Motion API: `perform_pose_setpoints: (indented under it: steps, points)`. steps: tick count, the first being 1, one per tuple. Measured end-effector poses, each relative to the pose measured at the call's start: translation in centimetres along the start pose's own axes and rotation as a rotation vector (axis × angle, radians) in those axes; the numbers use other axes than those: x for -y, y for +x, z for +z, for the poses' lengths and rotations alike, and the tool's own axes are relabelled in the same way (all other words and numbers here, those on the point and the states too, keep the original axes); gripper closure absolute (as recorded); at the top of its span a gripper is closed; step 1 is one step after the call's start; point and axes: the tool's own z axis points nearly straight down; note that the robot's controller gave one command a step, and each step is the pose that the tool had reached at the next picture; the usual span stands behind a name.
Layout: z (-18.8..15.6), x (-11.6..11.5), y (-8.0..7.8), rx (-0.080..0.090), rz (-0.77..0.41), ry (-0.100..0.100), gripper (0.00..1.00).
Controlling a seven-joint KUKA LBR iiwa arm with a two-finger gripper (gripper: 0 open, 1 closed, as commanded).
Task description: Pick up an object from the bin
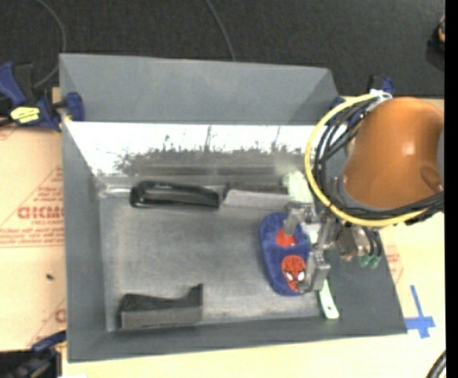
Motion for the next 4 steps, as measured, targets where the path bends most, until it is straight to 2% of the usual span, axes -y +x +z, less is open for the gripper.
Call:
perform_pose_setpoints:
  steps: [1, 2, 3, 4]
  points:
    - [-0.4, 0.0, -0.2, 0.009, -0.002, 0.001, 0.00]
    - [7.7, 1.6, -3.3, 0.008, -0.228, 0.001, 0.00]
    - [7.5, 3.3, -8.3, 0.015, -0.151, 0.003, 0.00]
    - [9.3, 2.9, -9.5, 0.014, -0.705, 0.006, 0.00]
